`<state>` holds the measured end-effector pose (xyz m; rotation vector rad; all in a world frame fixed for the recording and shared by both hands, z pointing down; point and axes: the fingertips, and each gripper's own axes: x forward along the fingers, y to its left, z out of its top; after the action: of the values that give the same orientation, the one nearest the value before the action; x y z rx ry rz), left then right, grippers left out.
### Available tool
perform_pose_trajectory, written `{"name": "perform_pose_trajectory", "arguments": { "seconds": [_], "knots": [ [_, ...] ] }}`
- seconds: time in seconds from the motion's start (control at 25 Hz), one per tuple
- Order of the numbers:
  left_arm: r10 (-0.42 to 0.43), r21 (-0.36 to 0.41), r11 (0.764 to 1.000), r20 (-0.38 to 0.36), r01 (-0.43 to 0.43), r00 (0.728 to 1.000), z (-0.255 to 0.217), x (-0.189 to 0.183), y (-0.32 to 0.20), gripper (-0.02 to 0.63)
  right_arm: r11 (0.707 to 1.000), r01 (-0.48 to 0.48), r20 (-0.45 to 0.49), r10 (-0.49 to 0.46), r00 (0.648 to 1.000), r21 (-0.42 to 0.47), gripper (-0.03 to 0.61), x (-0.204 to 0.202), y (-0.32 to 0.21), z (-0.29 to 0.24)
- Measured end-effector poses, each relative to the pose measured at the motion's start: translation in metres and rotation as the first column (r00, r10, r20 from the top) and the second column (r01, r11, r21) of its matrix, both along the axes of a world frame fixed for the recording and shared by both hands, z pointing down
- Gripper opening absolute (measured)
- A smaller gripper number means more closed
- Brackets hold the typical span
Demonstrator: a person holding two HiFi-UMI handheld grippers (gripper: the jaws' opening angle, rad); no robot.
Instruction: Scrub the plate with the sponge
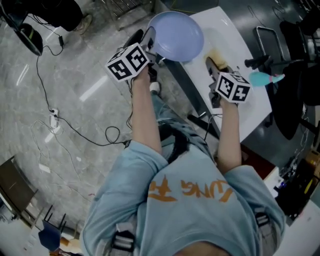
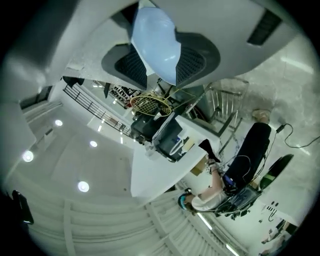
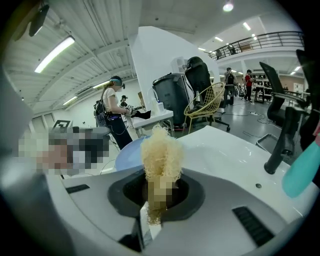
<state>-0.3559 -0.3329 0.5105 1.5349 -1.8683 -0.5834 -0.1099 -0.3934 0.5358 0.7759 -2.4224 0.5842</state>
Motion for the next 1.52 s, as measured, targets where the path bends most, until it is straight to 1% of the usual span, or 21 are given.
{"name": "perform_pose_trajectory", "arguments": {
  "seconds": [0.04, 0.16, 0.2, 0.32, 0.44, 0.52, 0.6, 0.68, 0.72, 0.8, 0.88, 0.96, 1.0, 1.16, 1.28, 1.36, 1.4, 1.52],
  "knots": [
    [0.009, 0.023, 1.000, 0.012, -0.009, 1.000, -0.009, 0.005, 0.000, 0.166, 1.000, -0.010, 0.007, 0.010, 1.000, 0.013, 0.035, 0.006, 0.002, -0.006],
    [0.044, 0.092, 0.994, 0.062, -0.050, 0.997, -0.040, 0.028, -0.003, 0.049, 0.996, -0.056, 0.029, 0.054, 0.998, 0.066, 0.035, 0.029, 0.002, -0.030],
    [0.059, 0.117, 0.991, 0.079, -0.068, 0.995, -0.052, 0.037, -0.003, 0.027, 0.994, -0.073, 0.040, 0.070, 0.997, 0.078, 0.035, 0.038, 0.003, -0.038],
    [0.120, 0.189, 0.971, 0.127, -0.143, 0.985, -0.087, 0.074, -0.004, 0.009, 0.985, -0.127, 0.069, 0.119, 0.990, 0.116, 0.035, 0.069, 0.009, -0.060],
    [0.204, 0.250, 0.936, 0.195, -0.249, 0.959, -0.123, 0.122, -0.006, 0.003, 0.964, -0.206, 0.127, 0.186, 0.974, 0.167, 0.035, 0.106, 0.014, -0.087],
    [0.269, 0.279, 0.900, 0.248, -0.335, 0.931, -0.144, 0.160, -0.009, 0.003, 0.939, -0.281, 0.180, 0.247, 0.952, 0.196, 0.035, 0.137, 0.016, -0.104],
    [0.342, 0.296, 0.857, 0.287, -0.422, 0.895, -0.159, 0.201, -0.012, 0.003, 0.904, -0.360, 0.227, 0.310, 0.923, 0.231, 0.034, 0.171, 0.017, -0.120],
    [0.402, 0.294, 0.819, 0.318, -0.492, 0.859, -0.168, 0.242, -0.014, 0.003, 0.866, -0.423, 0.264, 0.357, 0.896, 0.267, 0.034, 0.202, 0.022, -0.134],
    [0.424, 0.284, 0.806, 0.335, -0.519, 0.841, -0.172, 0.261, -0.013, 0.003, 0.849, -0.446, 0.274, 0.374, 0.886, 0.284, 0.033, 0.217, 0.027, -0.140],
    [0.458, 0.254, 0.785, 0.376, -0.565, 0.805, -0.178, 0.298, -0.010, 0.003, 0.816, -0.481, 0.289, 0.399, 0.870, 0.322, 0.031, 0.245, 0.041, -0.152],
    [0.471, 0.229, 0.770, 0.423, -0.595, 0.774, -0.185, 0.328, -0.007, 0.003, 0.782, -0.513, 0.309, 0.420, 0.853, 0.354, 0.029, 0.267, 0.054, -0.166],
    [0.462, 0.228, 0.761, 0.467, -0.608, 0.754, -0.194, 0.352, -0.003, 0.003, 0.745, -0.549, 0.307, 0.459, 0.834, 0.378, 0.029, 0.289, 0.065, -0.175],
    [0.460, 0.233, 0.752, 0.485, -0.616, 0.744, -0.199, 0.363, 0.001, 0.003, 0.725, -0.567, 0.300, 0.482, 0.823, 0.391, 0.029, 0.299, 0.072, -0.179],
    [0.476, 0.241, 0.710, 0.529, -0.662, 0.703, -0.214, 0.407, 0.025, 0.003, 0.658, -0.604, 0.269, 0.545, 0.794, 0.450, 0.029, 0.335, 0.106, -0.197],
    [0.496, 0.219, 0.683, 0.560, -0.697, 0.663, -0.221, 0.445, 0.034, 0.003, 0.607, -0.623, 0.255, 0.583, 0.771, 0.493, 0.029, 0.363, 0.123, -0.211],
    [0.508, 0.188, 0.676, 0.581, -0.713, 0.635, -0.219, 0.466, 0.034, 0.003, 0.589, -0.632, 0.249, 0.602, 0.759, 0.504, 0.029, 0.377, 0.126, -0.215],
    [0.513, 0.174, 0.679, 0.583, -0.713, 0.630, -0.215, 0.473, 0.033, 0.003, 0.584, -0.636, 0.246, 0.609, 0.754, 0.505, 0.029, 0.382, 0.127, -0.215],
    [0.518, 0.151, 0.698, 0.570, -0.701, 0.638, -0.206, 0.482, 0.026, 0.003, 0.569, -0.649, 0.249, 0.624, 0.741, 0.505, 0.029, 0.388, 0.126, -0.213]
  ]
}}
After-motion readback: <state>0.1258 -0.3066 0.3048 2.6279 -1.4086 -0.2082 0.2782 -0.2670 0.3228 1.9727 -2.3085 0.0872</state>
